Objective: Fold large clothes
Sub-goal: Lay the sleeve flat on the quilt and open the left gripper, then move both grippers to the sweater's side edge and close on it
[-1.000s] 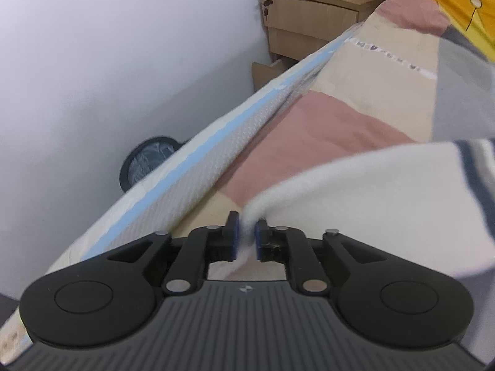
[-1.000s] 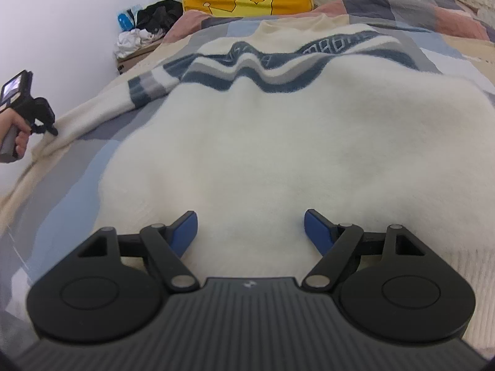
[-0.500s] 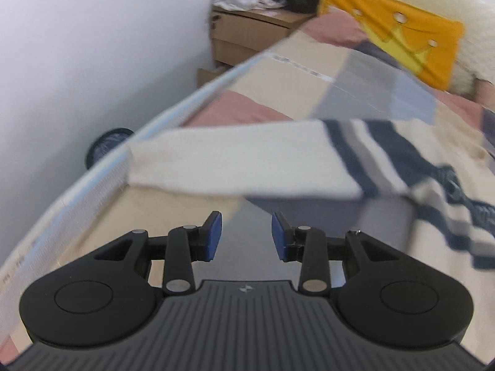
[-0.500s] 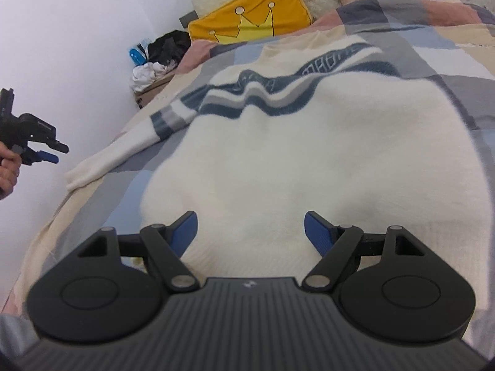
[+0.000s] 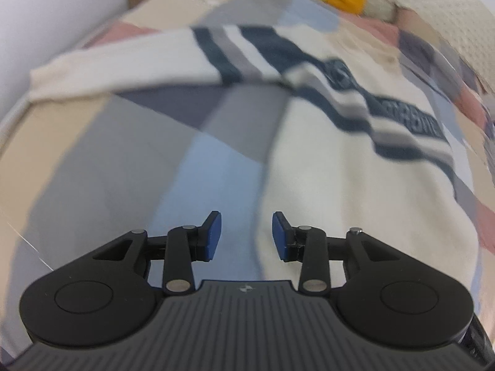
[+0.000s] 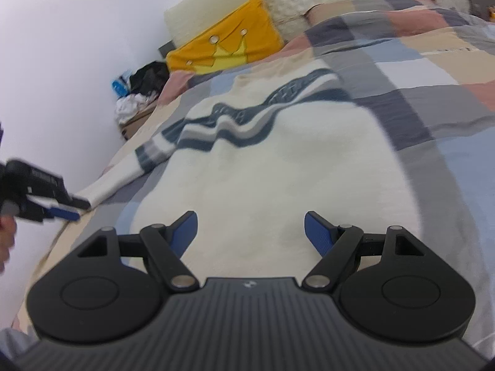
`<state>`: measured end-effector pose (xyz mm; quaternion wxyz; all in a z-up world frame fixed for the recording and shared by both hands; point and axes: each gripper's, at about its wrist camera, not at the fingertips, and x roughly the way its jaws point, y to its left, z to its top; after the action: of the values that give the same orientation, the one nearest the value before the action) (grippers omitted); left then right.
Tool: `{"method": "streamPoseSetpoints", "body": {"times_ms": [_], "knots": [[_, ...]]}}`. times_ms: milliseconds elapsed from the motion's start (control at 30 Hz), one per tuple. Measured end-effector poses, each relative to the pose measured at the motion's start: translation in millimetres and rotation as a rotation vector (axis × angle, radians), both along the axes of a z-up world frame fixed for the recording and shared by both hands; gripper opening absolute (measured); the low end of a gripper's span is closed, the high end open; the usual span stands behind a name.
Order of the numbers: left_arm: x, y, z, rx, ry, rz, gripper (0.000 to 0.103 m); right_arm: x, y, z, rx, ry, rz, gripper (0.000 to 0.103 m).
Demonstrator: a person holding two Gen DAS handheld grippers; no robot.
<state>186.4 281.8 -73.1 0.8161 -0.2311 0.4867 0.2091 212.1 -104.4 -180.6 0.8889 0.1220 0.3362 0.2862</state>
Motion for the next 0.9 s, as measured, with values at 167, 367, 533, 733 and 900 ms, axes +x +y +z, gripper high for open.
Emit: {"method": "streamPoseSetpoints", "body": {"times_ms": [167,367,533,733,900], "knots": [[-0.2,-31.0,-17.0,-0.018,0.026,-0.040,0.050,10.7,-31.9,-3.3,0.061,0.096,-0.081,0.078],[-3.0,-43.1,-33.4,-0.042,0.057,-0.040,0.054,25.9,-69.5,-19.4,0.239,0.280,-0.175,0.077],[-0.4,-43.2,-43.2,-0.044,0.071,-0.025,0.060,29.3,-97.0,-32.8,0.388,0.395,-0.251,0.077],[3.9,-36.9,-56.3,-0.014,0.094,0.010,0.063,32.6,-117.4,-45.1,0.451,0.496,-0.337,0.080],[7.4,-30.8,-72.2,-0.017,0.116,0.058,0.064,35.8,-121.9,-50.1,0.442,0.535,-0.352,0.079]]}}
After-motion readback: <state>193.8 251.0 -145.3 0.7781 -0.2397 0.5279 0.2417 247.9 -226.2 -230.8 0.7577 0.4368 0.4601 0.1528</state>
